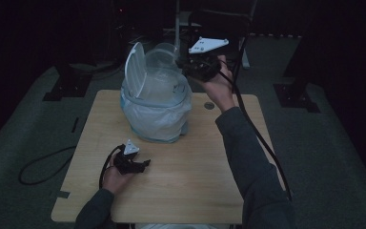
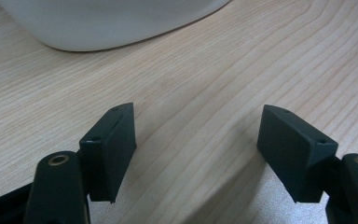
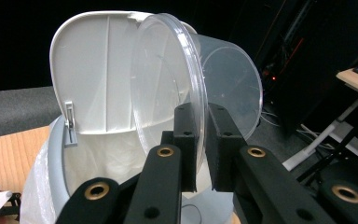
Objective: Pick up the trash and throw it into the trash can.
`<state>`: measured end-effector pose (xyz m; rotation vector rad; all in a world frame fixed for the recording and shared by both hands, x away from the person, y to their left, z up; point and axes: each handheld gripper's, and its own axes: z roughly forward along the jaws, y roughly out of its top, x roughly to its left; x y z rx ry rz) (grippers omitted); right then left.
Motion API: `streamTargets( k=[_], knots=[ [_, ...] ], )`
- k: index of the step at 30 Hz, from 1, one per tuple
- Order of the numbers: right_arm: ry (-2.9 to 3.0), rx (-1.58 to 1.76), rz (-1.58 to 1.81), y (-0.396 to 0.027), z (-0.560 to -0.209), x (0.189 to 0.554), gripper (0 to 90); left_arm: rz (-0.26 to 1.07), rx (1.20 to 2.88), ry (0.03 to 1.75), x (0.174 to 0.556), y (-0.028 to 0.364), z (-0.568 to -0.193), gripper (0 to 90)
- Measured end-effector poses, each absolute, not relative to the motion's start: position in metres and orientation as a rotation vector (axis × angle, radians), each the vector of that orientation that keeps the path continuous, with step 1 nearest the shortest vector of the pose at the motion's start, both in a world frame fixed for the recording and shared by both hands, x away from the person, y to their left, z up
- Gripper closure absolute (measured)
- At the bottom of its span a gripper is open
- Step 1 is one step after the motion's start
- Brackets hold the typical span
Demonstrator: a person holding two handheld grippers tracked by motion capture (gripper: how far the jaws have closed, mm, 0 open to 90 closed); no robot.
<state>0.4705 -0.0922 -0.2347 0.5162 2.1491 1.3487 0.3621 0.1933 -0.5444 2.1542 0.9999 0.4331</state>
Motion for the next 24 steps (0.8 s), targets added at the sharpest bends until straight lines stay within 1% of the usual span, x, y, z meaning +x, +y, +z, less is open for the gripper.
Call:
streamTargets(
  k=[24],
  knots=[
    [2.176,0.512,1.307,-0.076,-0.247,0.475,83.3,0.433,2.154,1.0,0.362,0.193,-0.544,28.7]
  ],
)
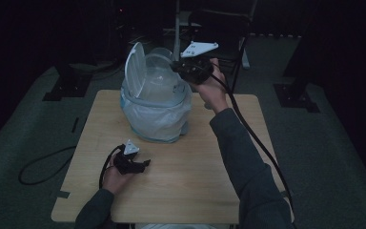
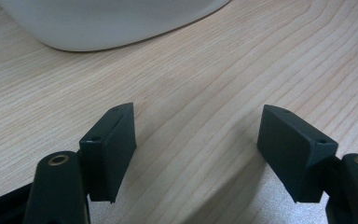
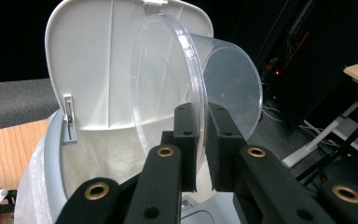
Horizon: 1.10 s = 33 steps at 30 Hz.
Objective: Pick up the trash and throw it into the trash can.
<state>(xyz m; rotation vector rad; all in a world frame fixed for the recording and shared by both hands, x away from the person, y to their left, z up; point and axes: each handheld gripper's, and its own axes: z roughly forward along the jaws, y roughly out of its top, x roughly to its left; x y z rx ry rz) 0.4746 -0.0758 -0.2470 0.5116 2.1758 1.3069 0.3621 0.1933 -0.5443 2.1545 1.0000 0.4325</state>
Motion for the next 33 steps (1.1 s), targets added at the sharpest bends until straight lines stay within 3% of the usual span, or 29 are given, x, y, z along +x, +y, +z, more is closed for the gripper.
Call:
streamTargets(
  k=[15,16,18,19,33],
  knots=[
    [2.185,0.51,1.306,-0.068,-0.252,0.476,83.2,0.434,2.154,1.0,0.362,0.193,-0.544,28.7],
    [2.201,0.503,1.311,-0.068,-0.252,0.476,82.2,0.434,2.154,1.0,0.362,0.193,-0.544,28.8],
    [2.22,0.497,1.307,-0.066,-0.253,0.476,69.6,0.434,2.155,1.0,0.362,0.193,-0.544,28.8],
    [2.21,0.502,1.308,-0.066,-0.253,0.476,67.4,0.434,2.154,1.0,0.362,0.193,-0.544,28.8],
    [2.172,0.513,1.346,-0.061,-0.246,0.474,56.0,0.433,2.154,1.0,0.362,0.193,-0.544,28.7]
  ],
)
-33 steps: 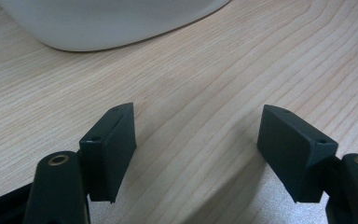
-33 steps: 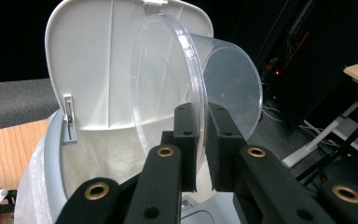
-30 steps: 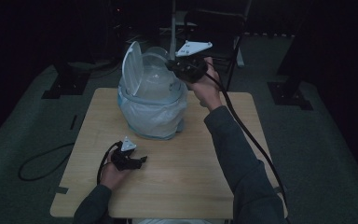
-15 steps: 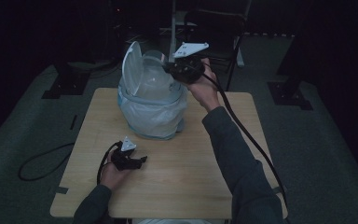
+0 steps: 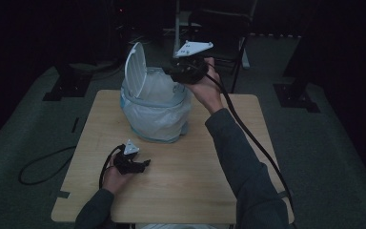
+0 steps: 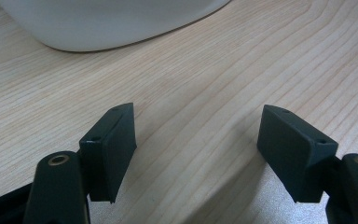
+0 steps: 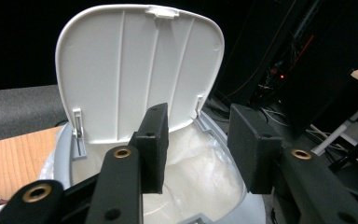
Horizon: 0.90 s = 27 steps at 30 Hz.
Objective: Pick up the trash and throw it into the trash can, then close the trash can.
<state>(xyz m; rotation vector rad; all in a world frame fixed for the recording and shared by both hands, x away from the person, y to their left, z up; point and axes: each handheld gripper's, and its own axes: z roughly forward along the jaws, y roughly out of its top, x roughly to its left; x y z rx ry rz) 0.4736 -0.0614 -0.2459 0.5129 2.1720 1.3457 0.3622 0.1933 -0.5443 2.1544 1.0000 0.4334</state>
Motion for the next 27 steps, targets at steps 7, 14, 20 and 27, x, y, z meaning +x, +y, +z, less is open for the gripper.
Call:
streamTargets(
  k=[7,14,20,27],
  knots=[
    [2.174,0.499,1.367,-0.052,-0.242,0.471,51.8,0.434,2.154,1.0,0.362,0.193,-0.544,28.7],
    [2.196,0.498,1.379,-0.037,-0.234,0.471,48.0,0.435,2.155,1.0,0.362,0.193,-0.544,28.7],
    [2.203,0.514,1.382,-0.023,-0.23,0.47,41.5,0.437,2.154,1.0,0.362,0.193,-0.544,28.8],
    [2.201,0.532,1.399,-0.002,-0.228,0.471,36.3,0.435,2.152,1.001,0.362,0.193,-0.544,28.7]
  ],
)
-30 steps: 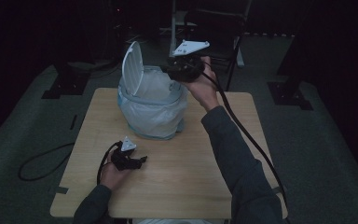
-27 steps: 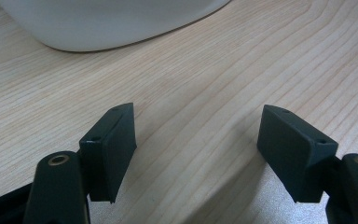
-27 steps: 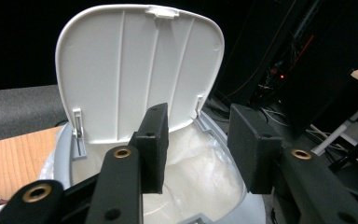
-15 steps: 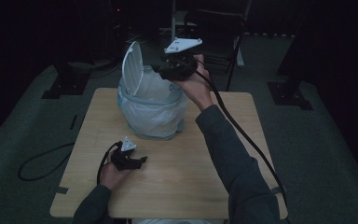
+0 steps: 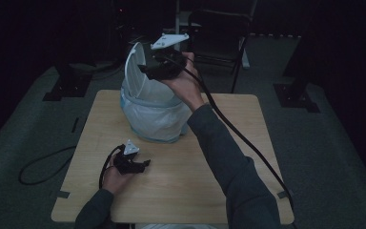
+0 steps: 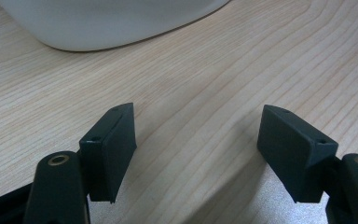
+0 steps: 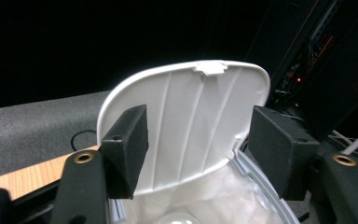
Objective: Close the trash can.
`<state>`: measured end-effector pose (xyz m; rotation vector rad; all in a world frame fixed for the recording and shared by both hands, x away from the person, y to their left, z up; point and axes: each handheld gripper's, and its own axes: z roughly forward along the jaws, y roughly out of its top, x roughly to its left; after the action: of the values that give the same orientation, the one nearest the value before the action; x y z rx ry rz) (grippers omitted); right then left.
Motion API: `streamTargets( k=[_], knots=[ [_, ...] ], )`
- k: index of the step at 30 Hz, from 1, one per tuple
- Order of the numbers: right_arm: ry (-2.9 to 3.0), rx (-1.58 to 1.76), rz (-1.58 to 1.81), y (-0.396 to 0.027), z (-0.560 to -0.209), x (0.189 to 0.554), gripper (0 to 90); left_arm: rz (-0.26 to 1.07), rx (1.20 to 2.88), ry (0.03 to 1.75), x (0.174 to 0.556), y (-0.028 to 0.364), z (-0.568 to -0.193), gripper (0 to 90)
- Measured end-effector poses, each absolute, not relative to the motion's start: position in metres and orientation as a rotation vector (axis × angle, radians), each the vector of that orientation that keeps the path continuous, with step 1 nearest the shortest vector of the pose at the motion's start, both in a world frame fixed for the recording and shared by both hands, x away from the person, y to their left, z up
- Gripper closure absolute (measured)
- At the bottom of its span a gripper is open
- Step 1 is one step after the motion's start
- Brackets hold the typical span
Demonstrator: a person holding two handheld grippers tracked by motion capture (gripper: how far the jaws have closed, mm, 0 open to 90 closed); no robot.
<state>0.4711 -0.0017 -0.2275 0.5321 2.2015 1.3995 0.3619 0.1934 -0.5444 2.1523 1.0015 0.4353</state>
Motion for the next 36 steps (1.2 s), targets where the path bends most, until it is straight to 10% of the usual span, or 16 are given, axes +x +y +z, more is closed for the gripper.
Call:
streamTargets(
  k=[36],
  knots=[
    [2.145,0.664,1.352,0.045,-0.23,0.47,30.3,0.433,2.152,1.001,0.362,0.194,-0.544,28.7]
  ],
)
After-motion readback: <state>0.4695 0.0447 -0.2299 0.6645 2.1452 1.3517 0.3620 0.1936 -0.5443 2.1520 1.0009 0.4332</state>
